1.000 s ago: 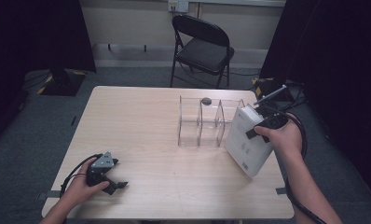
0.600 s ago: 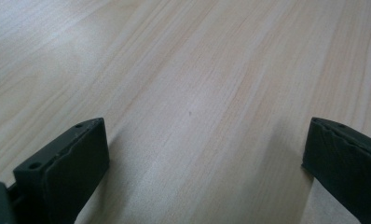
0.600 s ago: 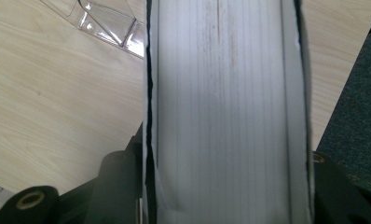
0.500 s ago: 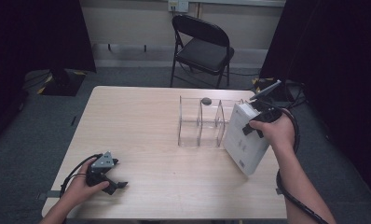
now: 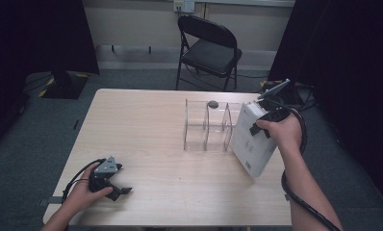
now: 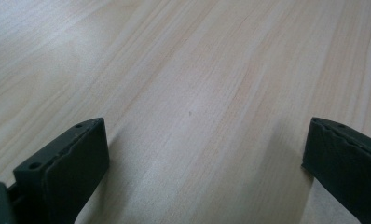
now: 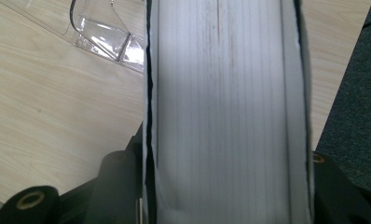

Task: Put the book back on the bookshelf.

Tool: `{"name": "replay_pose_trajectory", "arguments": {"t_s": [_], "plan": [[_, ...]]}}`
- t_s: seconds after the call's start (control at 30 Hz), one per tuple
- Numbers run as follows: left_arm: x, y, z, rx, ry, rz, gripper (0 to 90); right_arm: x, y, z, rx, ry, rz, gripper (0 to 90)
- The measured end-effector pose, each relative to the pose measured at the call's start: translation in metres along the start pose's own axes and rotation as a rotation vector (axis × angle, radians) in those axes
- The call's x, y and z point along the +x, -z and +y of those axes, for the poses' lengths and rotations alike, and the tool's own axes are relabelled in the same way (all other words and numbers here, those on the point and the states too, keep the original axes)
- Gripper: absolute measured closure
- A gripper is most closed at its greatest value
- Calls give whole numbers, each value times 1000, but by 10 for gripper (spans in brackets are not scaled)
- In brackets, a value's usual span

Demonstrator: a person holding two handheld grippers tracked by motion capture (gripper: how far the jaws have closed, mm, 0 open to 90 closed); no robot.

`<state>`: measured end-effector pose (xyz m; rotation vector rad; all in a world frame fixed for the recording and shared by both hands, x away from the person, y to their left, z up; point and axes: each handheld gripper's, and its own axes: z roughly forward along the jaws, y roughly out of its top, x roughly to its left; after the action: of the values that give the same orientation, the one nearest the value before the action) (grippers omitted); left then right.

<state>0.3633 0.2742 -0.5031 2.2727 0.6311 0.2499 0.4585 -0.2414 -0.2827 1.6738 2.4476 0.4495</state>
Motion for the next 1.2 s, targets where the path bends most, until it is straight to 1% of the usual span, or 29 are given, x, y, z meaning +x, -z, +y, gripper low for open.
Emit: {"name": "replay_pose_trajectory", "arguments": {"t_s": [0.07, 0.17, 0.27, 0.33, 0.4, 0.47, 0.63, 0.8, 0.93, 1.2], "plan": [[0, 0, 0, 0, 1, -2, 0, 2, 0, 1, -2, -9, -5, 524], [0, 0, 0, 0, 0, -2, 0, 3, -1, 4, -1, -6, -6, 524], [0, 0, 0, 0, 0, -2, 0, 4, -2, 5, -3, -18, -14, 525], [0, 0, 0, 0, 0, 0, 0, 4, -3, 6, -4, -15, -13, 525], [0, 0, 0, -1, 0, -2, 0, 5, -4, 7, -5, -29, -14, 524], [0, 0, 0, 0, 0, -2, 0, 5, -5, 8, -7, -26, -14, 524], [0, 0, 0, 0, -1, 0, 0, 6, -6, 11, -18, -46, -13, 524], [0, 0, 0, 0, -1, -2, 0, 8, -7, 16, -14, -40, -23, 524], [0, 0, 0, 0, 0, -2, 0, 8, -9, 18, -14, -54, -26, 524], [0, 0, 0, -1, 0, -3, 0, 9, -11, 24, -11, -53, -37, 524]]}}
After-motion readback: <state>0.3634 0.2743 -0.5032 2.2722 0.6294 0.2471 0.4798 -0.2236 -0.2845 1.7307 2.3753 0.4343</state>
